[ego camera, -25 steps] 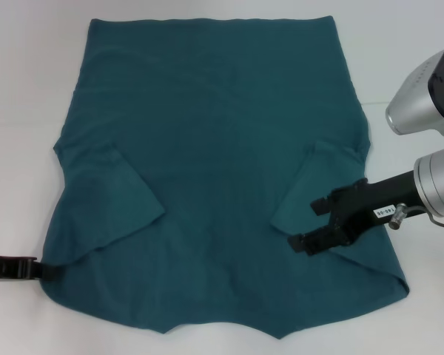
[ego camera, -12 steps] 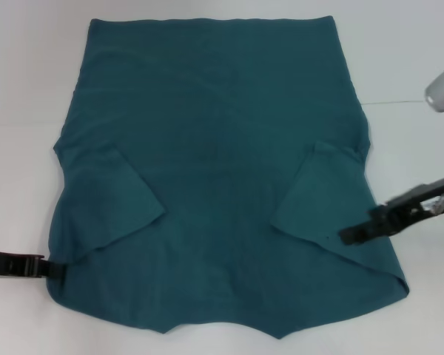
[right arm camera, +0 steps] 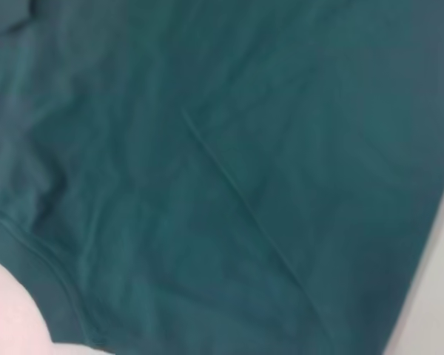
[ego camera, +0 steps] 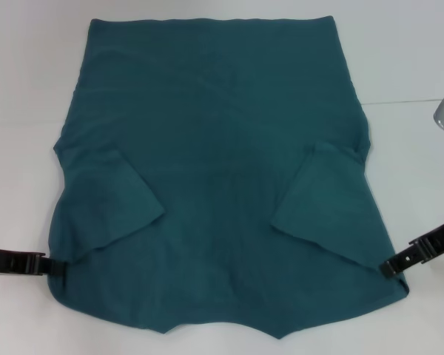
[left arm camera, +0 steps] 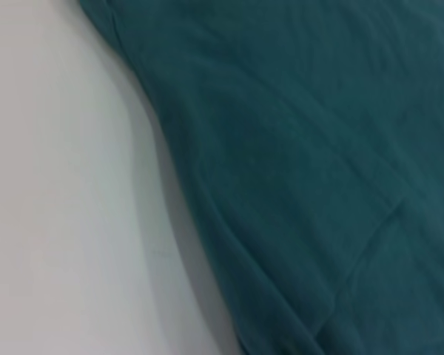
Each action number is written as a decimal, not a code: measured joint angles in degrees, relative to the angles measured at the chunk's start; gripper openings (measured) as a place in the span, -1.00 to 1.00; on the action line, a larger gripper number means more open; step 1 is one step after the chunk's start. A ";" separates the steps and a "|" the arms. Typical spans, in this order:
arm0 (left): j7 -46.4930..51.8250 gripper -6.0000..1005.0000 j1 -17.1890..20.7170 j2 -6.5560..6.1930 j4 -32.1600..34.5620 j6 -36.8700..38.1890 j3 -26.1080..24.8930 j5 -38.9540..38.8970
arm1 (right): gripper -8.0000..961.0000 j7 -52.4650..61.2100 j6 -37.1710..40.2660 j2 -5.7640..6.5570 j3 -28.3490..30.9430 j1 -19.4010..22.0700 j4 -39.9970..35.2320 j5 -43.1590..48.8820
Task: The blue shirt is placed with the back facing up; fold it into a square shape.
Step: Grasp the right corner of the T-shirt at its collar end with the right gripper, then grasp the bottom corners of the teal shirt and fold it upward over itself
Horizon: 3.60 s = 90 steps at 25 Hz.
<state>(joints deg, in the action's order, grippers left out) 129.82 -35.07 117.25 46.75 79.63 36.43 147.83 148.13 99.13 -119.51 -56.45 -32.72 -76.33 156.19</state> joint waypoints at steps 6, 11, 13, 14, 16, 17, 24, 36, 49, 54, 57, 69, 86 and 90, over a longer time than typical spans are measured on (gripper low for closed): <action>0.00 -0.89 0.00 0.00 0.01 -0.39 0.16 0.00 | 0.83 4.37 -1.03 -0.25 -2.36 -0.11 2.24 4.39; -0.03 -0.89 -0.09 -0.07 0.04 -0.64 0.20 0.00 | 0.83 7.14 -2.71 -0.48 -5.44 0.33 3.05 6.11; -0.06 -0.89 -0.19 -0.18 0.07 -0.82 0.18 0.00 | 0.83 7.39 -3.17 -0.55 -5.92 0.35 3.18 6.03; -0.07 -0.89 -0.26 -0.23 0.07 -0.94 0.14 0.00 | 0.83 7.52 -3.43 -0.58 -6.23 0.35 3.38 5.96; -0.08 -0.89 -0.34 -0.26 0.07 -1.15 0.15 0.00 | 0.83 8.00 -3.92 -0.64 -7.26 0.20 4.01 5.88; -0.09 -0.89 -0.40 -0.27 0.04 -1.56 0.16 0.00 | 0.83 8.22 -4.20 -0.65 -7.80 0.09 4.36 5.86; -0.17 -0.89 -0.85 -0.35 -0.14 -1.99 0.22 0.01 | 0.83 10.47 -6.12 -0.58 -11.99 -0.56 6.51 6.24; -0.18 -0.89 -0.97 -0.46 -0.17 -2.03 0.22 0.10 | 0.40 11.16 -7.36 -0.55 -12.42 -0.68 8.12 6.25; -0.26 -0.89 -0.72 -0.28 -0.17 -2.02 0.22 0.22 | 0.21 11.21 -8.68 -0.55 -12.62 -1.13 9.55 6.32; -0.27 -0.89 -0.70 -0.26 -0.17 -1.99 0.24 0.07 | 0.17 11.18 -9.63 -0.56 -14.50 -1.17 10.43 6.31; -0.48 -0.89 -0.82 -0.21 -0.17 -1.95 0.31 0.03 | 0.07 11.18 -10.49 -0.65 -14.93 -1.16 10.25 5.86; -0.74 -0.89 -0.62 0.00 -0.25 -1.98 0.30 0.00 | -0.73 11.04 -12.26 -0.55 -14.70 -1.20 10.17 5.79; 0.43 -0.89 -0.30 -2.62 3.18 16.50 -4.71 2.29 | -0.83 2.15 2.47 -0.26 -14.39 0.11 1.78 1.94; 1.71 -0.89 -0.41 -3.07 4.86 22.22 -5.44 5.77 | -0.83 -0.26 8.33 -0.27 -14.33 -0.41 0.93 1.97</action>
<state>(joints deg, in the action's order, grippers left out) 131.52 -35.48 114.18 51.61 101.85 30.99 153.60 147.87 107.46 -119.77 -70.78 -33.13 -75.39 158.16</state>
